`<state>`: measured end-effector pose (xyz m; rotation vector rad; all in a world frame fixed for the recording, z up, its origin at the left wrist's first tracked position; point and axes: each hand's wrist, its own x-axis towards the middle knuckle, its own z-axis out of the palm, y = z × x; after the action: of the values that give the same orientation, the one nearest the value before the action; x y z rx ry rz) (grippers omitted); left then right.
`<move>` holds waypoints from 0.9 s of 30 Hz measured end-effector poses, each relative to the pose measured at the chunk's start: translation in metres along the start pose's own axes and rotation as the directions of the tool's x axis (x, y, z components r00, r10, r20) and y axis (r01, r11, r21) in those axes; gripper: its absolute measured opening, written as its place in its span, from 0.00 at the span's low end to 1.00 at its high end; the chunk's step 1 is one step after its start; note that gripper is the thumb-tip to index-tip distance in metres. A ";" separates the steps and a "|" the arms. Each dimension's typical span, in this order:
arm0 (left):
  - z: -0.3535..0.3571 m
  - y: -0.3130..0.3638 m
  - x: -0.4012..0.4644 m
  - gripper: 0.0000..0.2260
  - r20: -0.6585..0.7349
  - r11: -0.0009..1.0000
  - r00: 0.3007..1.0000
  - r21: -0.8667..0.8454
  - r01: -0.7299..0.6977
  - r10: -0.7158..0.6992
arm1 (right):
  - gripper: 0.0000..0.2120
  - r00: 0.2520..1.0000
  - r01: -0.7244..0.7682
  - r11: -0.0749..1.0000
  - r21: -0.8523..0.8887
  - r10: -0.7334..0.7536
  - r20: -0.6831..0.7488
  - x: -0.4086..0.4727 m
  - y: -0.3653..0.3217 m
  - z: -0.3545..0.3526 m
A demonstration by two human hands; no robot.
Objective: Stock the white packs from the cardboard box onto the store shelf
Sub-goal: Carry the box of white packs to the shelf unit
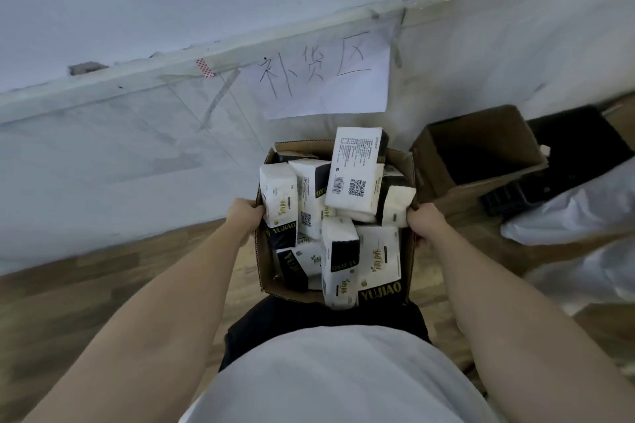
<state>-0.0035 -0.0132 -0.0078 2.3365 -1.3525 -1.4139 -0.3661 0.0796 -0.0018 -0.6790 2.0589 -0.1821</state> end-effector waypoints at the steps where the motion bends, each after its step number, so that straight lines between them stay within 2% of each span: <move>1: -0.002 0.000 0.000 0.12 0.010 1.000 1.000 0.017 -0.019 0.019 | 0.18 1.000 0.002 1.000 0.016 -0.002 -0.018 -0.006 0.004 0.002; 9: -0.006 0.005 0.015 0.12 0.142 0.967 0.976 0.171 -0.188 0.165 | 0.20 0.981 -0.114 0.977 0.177 0.139 -0.134 -0.060 0.046 0.040; 15: 0.008 0.004 0.017 0.12 0.287 0.911 0.934 0.289 -0.294 0.210 | 0.17 0.937 -0.276 0.896 0.347 0.332 -0.111 -0.096 0.092 0.079; 19: 0.032 0.004 -0.002 0.12 0.372 0.866 0.901 0.349 -0.358 0.222 | 0.23 0.888 -0.357 0.852 0.384 0.437 -0.143 -0.134 0.120 0.091; 22: 0.052 0.005 -0.014 0.13 0.432 0.847 0.878 0.371 -0.381 0.206 | 0.17 0.852 -0.388 0.803 0.452 0.499 -0.156 -0.169 0.134 0.096; 27: 0.088 0.015 -0.035 0.12 0.503 0.772 0.836 0.434 -0.464 0.220 | 0.14 0.796 -0.443 0.716 0.540 0.591 -0.132 -0.217 0.170 0.112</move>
<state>-0.0852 0.0328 -0.0266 1.8950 -2.4603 -1.6305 -0.2517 0.3523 0.0312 0.2821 2.2760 -0.4739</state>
